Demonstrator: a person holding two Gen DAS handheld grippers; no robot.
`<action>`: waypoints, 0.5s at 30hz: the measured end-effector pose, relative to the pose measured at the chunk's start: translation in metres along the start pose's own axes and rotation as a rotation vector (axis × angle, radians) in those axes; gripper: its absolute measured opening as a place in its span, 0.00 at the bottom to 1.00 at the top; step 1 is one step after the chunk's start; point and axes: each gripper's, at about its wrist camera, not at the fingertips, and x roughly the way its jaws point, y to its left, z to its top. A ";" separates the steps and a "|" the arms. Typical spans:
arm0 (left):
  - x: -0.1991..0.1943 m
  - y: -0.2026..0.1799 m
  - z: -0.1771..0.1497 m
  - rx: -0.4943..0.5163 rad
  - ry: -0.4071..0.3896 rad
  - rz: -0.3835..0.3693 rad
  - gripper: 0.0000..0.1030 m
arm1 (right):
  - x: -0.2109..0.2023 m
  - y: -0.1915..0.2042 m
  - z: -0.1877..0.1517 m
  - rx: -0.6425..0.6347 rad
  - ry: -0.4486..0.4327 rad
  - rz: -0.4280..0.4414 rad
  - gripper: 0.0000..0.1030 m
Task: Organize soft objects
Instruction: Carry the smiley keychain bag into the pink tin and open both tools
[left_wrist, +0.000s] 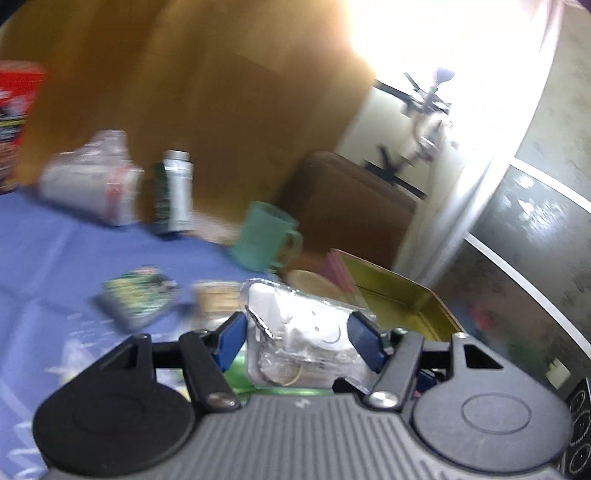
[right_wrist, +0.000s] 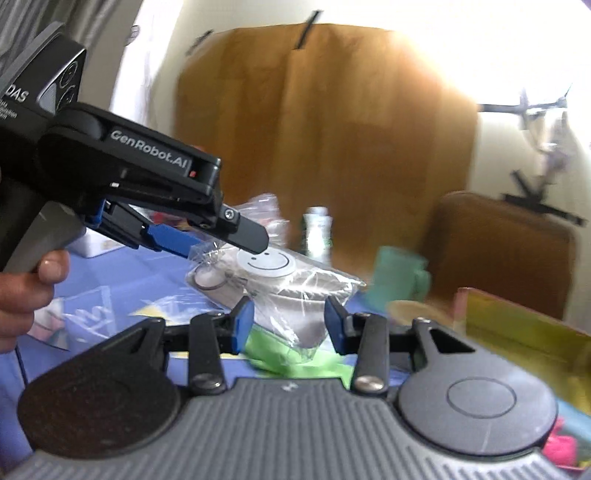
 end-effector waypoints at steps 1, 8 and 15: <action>0.010 -0.009 0.001 0.014 0.014 -0.020 0.59 | -0.005 -0.008 -0.002 0.008 -0.001 -0.028 0.43; 0.090 -0.076 -0.008 0.116 0.128 -0.142 0.59 | -0.038 -0.072 -0.027 0.082 0.034 -0.221 0.43; 0.160 -0.126 -0.012 0.208 0.162 -0.139 0.61 | -0.039 -0.127 -0.047 0.141 0.096 -0.336 0.44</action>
